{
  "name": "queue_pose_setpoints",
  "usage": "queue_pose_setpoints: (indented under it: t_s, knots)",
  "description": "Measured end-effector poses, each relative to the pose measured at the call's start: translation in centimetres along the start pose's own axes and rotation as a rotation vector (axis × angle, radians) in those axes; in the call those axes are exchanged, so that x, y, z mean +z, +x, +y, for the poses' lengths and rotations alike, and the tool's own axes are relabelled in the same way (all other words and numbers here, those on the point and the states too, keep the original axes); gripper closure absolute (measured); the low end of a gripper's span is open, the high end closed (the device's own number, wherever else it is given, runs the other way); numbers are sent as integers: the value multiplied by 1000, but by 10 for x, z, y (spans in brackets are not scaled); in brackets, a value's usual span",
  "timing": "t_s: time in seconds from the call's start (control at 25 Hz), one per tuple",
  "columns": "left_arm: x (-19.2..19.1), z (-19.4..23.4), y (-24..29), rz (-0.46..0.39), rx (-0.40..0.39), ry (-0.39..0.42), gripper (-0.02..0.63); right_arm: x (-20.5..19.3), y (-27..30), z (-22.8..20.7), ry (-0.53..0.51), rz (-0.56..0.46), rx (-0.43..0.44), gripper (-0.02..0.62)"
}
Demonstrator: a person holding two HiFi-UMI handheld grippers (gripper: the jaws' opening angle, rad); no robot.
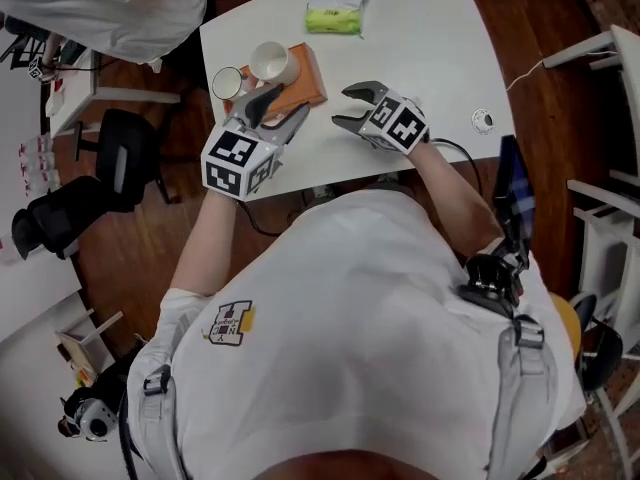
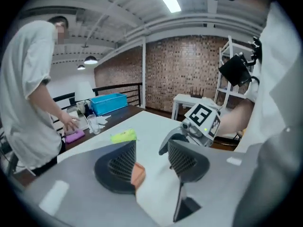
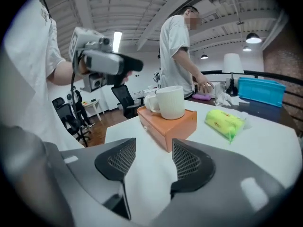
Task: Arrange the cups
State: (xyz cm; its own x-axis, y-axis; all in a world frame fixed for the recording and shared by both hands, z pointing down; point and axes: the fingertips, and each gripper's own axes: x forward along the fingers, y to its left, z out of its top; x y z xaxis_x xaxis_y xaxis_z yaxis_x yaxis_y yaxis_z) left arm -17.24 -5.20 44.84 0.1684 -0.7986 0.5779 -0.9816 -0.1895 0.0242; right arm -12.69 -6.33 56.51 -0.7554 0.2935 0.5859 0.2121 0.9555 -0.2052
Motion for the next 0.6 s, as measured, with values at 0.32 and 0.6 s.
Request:
queue_pose_setpoints:
  t_s: [0.32,0.6]
  knots:
    - [-149,-3,-27,40,23,-294,606,-33,10,46,229,-5,3,426]
    - [-234,-15,-25,129,-86,-379,606,-57,29,75,343,37,-76,575]
